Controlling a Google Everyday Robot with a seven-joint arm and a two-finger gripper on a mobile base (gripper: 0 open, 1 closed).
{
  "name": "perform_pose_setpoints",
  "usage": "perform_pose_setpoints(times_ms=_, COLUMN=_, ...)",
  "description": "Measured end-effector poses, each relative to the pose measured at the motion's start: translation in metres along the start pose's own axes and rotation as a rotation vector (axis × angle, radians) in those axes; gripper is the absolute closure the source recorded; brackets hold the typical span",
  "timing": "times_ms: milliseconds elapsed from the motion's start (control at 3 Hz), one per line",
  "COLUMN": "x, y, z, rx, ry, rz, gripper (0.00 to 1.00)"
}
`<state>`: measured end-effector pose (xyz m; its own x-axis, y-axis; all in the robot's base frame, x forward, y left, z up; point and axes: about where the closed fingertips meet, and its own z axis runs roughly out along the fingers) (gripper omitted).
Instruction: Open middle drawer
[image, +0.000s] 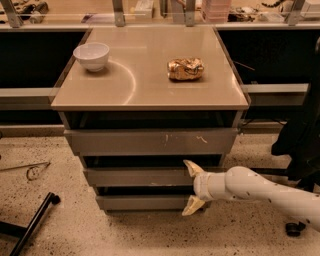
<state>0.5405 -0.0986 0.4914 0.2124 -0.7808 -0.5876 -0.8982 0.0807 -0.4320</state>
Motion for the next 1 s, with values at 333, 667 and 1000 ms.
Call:
perform_pose_setpoints(times_ms=333, x=0.02, y=0.0, z=0.026, rx=-0.044, ry=-0.002, rz=0.023, gripper=0.0)
perform_pose_setpoints(times_ms=667, x=0.039, y=0.004, z=0.057, rx=-0.1, ry=-0.007, rz=0.048, gripper=0.0)
perform_pose_setpoints(times_ms=1000, x=0.039, y=0.004, z=0.058, rx=-0.1, ry=-0.007, rz=0.048, gripper=0.0)
